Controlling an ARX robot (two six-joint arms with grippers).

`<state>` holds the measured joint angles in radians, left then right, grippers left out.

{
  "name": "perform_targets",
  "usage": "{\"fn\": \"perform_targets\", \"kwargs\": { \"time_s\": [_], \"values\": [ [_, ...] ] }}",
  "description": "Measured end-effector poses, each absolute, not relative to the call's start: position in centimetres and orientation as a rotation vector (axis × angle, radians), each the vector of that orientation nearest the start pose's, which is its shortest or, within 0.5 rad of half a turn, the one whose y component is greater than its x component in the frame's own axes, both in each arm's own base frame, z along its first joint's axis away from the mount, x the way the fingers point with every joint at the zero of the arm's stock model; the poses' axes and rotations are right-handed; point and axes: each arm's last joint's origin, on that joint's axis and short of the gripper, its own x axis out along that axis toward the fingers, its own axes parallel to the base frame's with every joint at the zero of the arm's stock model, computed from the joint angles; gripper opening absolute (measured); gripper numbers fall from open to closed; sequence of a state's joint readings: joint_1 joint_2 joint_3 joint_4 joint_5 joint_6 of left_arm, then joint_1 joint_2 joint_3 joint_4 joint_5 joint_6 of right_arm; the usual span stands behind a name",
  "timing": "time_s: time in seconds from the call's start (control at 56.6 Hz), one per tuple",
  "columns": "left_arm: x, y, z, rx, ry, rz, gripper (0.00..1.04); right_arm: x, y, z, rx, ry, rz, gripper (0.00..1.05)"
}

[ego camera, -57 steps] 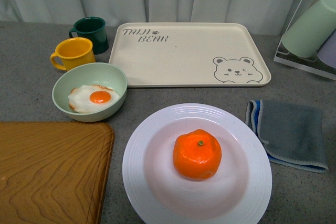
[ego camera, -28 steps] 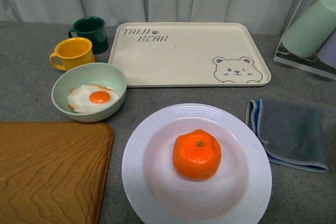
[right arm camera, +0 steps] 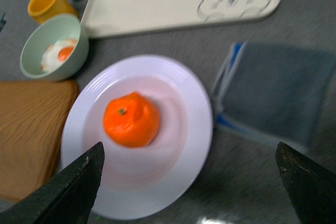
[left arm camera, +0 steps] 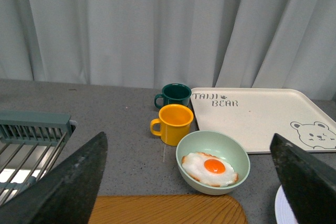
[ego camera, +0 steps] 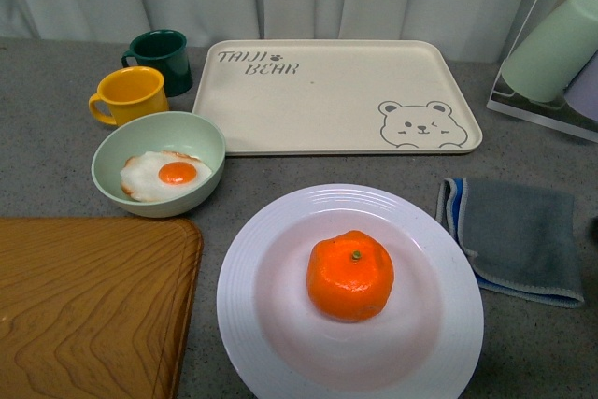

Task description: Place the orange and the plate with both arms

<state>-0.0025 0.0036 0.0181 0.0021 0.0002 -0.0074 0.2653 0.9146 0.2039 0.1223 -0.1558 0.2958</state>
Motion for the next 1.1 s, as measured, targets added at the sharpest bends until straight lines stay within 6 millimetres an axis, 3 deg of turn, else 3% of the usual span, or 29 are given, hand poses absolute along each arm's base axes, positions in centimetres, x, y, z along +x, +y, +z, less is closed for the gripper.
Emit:
{"fn": "perform_targets", "kwargs": {
  "time_s": [0.053, 0.283, 0.442, 0.654, 0.866, 1.007, 1.096],
  "values": [
    [9.7, 0.0, 17.0, -0.007, -0.017, -0.002, 1.0, 16.6, 5.2, 13.7, 0.314, 0.738, 0.335, 0.95],
    [9.7, 0.0, 17.0, -0.006, -0.017, -0.003, 0.98, 19.2, 5.1, 9.8, 0.638, 1.085, 0.313, 0.95],
    [9.7, 0.0, 17.0, -0.006, -0.017, -0.002, 0.98, 20.8, 4.8, 7.4, 0.871, 1.188, 0.334, 0.95],
    [9.7, 0.0, 17.0, -0.006, -0.017, -0.003, 0.98, 22.3, 5.0, 4.7, 0.949, 1.285, 0.267, 0.95],
    [9.7, 0.0, 17.0, -0.006, -0.017, -0.003, 0.98, 24.2, 5.2, 3.6, 0.982, 1.327, 0.219, 0.95],
    [9.7, 0.0, 17.0, -0.006, -0.017, -0.002, 0.98, 26.0, 5.5, 3.0, 0.999, 1.372, 0.163, 0.63],
    [9.7, 0.0, 17.0, -0.006, -0.017, -0.002, 0.98, 26.4, 5.7, 2.7, 1.0, 1.397, 0.141, 0.49]
  ]
}}
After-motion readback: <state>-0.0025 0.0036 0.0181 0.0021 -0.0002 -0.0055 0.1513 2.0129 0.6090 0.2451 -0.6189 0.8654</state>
